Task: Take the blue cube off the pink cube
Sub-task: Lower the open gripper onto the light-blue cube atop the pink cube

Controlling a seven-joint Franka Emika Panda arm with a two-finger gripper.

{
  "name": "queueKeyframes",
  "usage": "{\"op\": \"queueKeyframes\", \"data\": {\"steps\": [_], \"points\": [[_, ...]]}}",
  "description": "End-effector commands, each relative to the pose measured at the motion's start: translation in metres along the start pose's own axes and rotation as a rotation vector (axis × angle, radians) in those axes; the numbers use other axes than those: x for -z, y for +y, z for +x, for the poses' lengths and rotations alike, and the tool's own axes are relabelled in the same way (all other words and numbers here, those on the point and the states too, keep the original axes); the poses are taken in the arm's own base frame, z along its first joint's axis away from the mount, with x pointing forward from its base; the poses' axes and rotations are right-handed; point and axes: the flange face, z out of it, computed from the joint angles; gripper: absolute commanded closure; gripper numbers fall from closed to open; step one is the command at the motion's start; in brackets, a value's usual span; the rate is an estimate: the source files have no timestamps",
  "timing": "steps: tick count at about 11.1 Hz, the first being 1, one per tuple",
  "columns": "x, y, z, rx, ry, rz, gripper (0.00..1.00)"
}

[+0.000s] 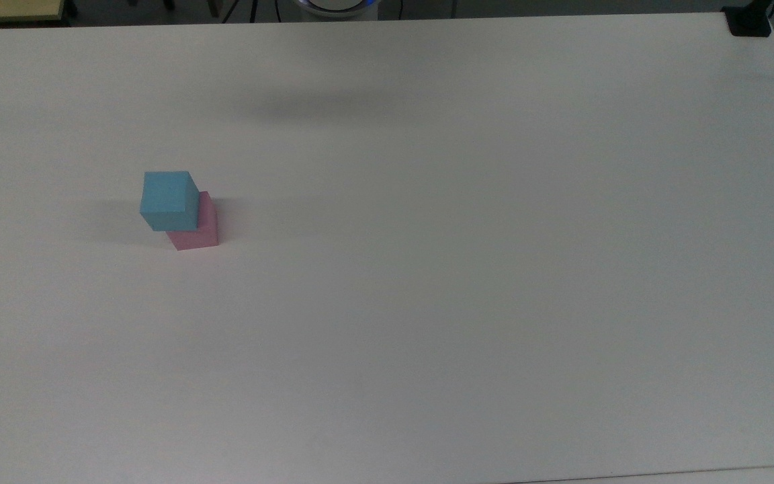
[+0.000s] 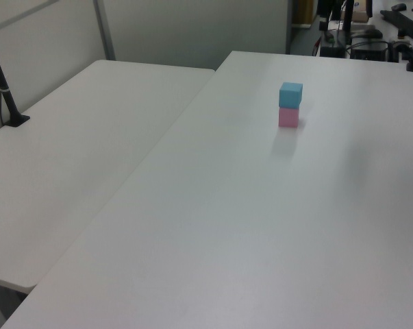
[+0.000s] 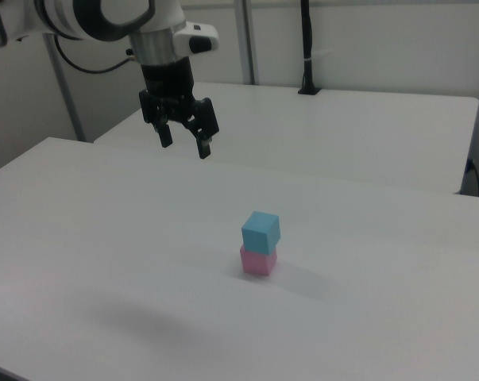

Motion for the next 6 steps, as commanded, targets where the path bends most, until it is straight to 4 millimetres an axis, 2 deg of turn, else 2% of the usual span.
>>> {"op": "queueKeyframes", "data": {"steps": [1, 3, 6], "points": [[-0.029, 0.018, 0.011, 0.160, -0.040, -0.023, 0.00], [-0.056, 0.026, 0.029, 0.263, -0.039, -0.032, 0.00], [-0.101, 0.029, 0.061, 0.254, -0.011, -0.058, 0.00]]}}
